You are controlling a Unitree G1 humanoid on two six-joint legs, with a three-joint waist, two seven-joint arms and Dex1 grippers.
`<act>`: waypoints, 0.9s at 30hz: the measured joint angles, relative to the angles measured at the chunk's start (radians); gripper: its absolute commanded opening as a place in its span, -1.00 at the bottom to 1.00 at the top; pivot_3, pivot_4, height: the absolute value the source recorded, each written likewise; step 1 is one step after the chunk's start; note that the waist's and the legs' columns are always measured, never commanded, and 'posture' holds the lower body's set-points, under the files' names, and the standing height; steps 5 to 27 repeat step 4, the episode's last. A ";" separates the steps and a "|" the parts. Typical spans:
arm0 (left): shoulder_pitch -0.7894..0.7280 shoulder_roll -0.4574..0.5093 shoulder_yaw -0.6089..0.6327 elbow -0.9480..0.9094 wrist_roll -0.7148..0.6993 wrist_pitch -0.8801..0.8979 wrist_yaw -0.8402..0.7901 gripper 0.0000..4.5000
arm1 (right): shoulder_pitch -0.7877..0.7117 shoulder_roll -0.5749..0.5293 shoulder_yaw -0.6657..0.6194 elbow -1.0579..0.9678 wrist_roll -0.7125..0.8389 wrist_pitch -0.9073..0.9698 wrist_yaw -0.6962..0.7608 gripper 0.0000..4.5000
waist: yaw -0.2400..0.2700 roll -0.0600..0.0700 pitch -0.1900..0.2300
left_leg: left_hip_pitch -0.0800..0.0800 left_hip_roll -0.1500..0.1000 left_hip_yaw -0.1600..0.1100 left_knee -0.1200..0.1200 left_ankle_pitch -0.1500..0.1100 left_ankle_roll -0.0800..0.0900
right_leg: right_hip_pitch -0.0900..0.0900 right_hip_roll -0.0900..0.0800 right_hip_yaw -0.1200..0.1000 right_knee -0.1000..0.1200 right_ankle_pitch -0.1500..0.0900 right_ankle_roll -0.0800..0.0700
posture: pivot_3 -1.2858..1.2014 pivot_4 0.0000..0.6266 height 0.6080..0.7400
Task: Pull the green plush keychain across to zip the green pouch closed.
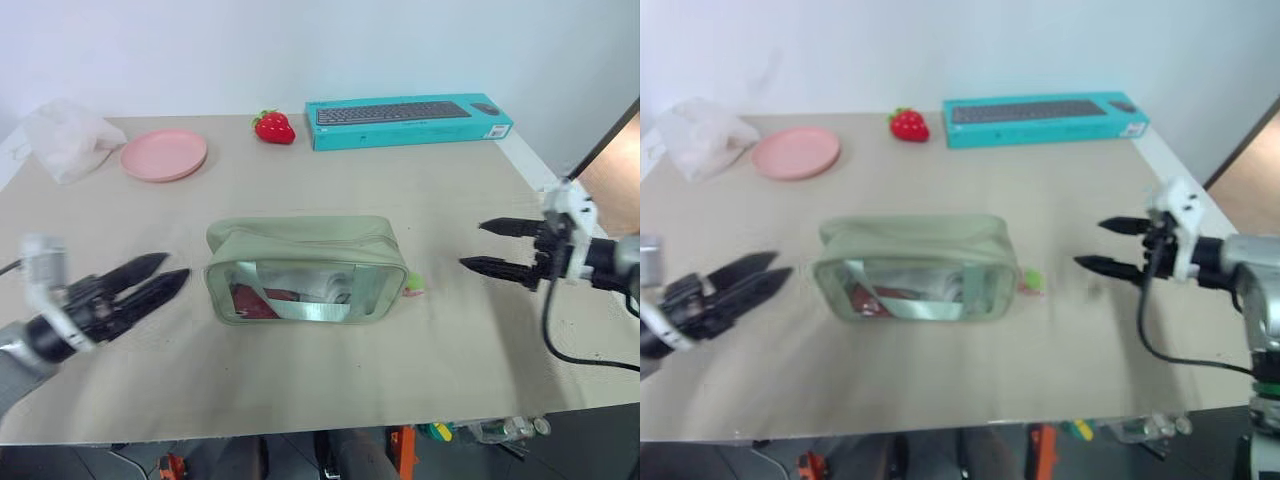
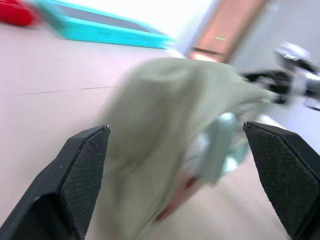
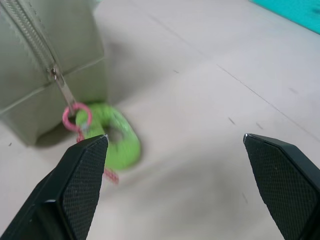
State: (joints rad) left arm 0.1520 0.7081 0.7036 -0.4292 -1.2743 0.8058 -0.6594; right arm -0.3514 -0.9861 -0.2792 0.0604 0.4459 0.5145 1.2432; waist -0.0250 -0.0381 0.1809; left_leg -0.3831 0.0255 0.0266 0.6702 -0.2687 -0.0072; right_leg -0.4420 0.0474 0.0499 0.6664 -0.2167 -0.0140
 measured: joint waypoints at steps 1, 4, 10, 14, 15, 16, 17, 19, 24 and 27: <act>0.010 0.000 0.021 0.020 -0.004 0.000 0.006 0.99 | 0.031 0.000 -0.003 -0.025 0.016 0.012 0.009 1.00 | 0.000 0.000 0.000 | 0.001 0.001 0.000 0.000 0.000 0.000 | 0.000 0.000 0.000 0.000 0.000 0.000 | 0.03 -0.52 1.00; 0.053 0.001 0.042 0.060 0.020 -0.003 0.000 0.99 | 0.134 0.008 -0.019 -0.129 0.069 0.054 0.001 1.00 | 0.001 0.001 0.000 | 0.003 0.001 0.001 0.000 0.002 -0.002 | 0.001 0.000 0.000 0.001 0.001 0.001 | 0.03 -0.52 1.00; 0.053 0.001 0.042 0.060 0.020 -0.003 0.000 0.99 | 0.134 0.008 -0.019 -0.129 0.069 0.054 0.001 1.00 | 0.001 0.001 0.000 | 0.003 0.001 0.001 0.000 0.002 -0.002 | 0.001 0.000 0.000 0.001 0.001 0.001 | 0.03 -0.52 1.00; 0.053 0.001 0.042 0.060 0.020 -0.003 0.000 0.99 | 0.134 0.008 -0.019 -0.129 0.069 0.054 0.001 1.00 | 0.001 0.001 0.000 | 0.003 0.001 0.001 0.000 0.002 -0.002 | 0.001 0.000 0.000 0.001 0.001 0.001 | 0.03 -0.52 1.00; 0.053 0.001 0.042 0.060 0.020 -0.003 0.000 0.99 | 0.134 0.008 -0.019 -0.129 0.069 0.054 0.001 1.00 | 0.001 0.001 0.000 | 0.003 0.001 0.001 0.000 0.002 -0.002 | 0.001 0.000 0.000 0.001 0.001 0.001 | 0.03 -0.52 1.00; 0.053 0.001 0.042 0.060 0.020 -0.003 0.000 0.99 | 0.134 0.008 -0.019 -0.129 0.069 0.054 0.001 1.00 | 0.001 0.001 0.000 | 0.003 0.001 0.001 0.000 0.002 -0.002 | 0.001 0.000 0.000 0.001 0.001 0.001 | 0.03 -0.52 1.00; 0.053 0.001 0.042 0.060 0.020 -0.003 0.000 0.99 | 0.134 0.008 -0.019 -0.129 0.069 0.054 0.001 1.00 | 0.001 0.001 0.000 | 0.003 0.001 0.001 0.000 0.002 -0.002 | 0.001 0.000 0.000 0.001 0.001 0.001 | 0.03 -0.52 1.00; 0.053 0.001 0.042 0.060 0.020 -0.003 0.000 0.99 | 0.134 0.008 -0.019 -0.129 0.069 0.054 0.001 1.00 | 0.001 0.001 0.000 | 0.003 0.001 0.001 0.000 0.002 -0.002 | 0.001 0.000 0.000 0.001 0.001 0.001 | 0.03 -0.52 1.00; 0.053 0.001 0.042 0.060 0.020 -0.003 0.000 0.99 | 0.134 0.008 -0.019 -0.129 0.069 0.054 0.001 1.00 | 0.001 0.001 0.000 | 0.003 0.001 0.001 0.000 0.002 -0.002 | 0.001 0.000 0.000 0.001 0.001 0.001 | 0.03 -0.52 1.00; 0.053 0.001 0.042 0.060 0.020 -0.003 0.000 0.99 | 0.134 0.008 -0.019 -0.129 0.069 0.054 0.001 1.00 | 0.001 0.001 0.000 | 0.003 0.001 0.001 0.000 0.002 -0.002 | 0.001 0.000 0.000 0.001 0.001 0.001 | 0.03 -0.52 1.00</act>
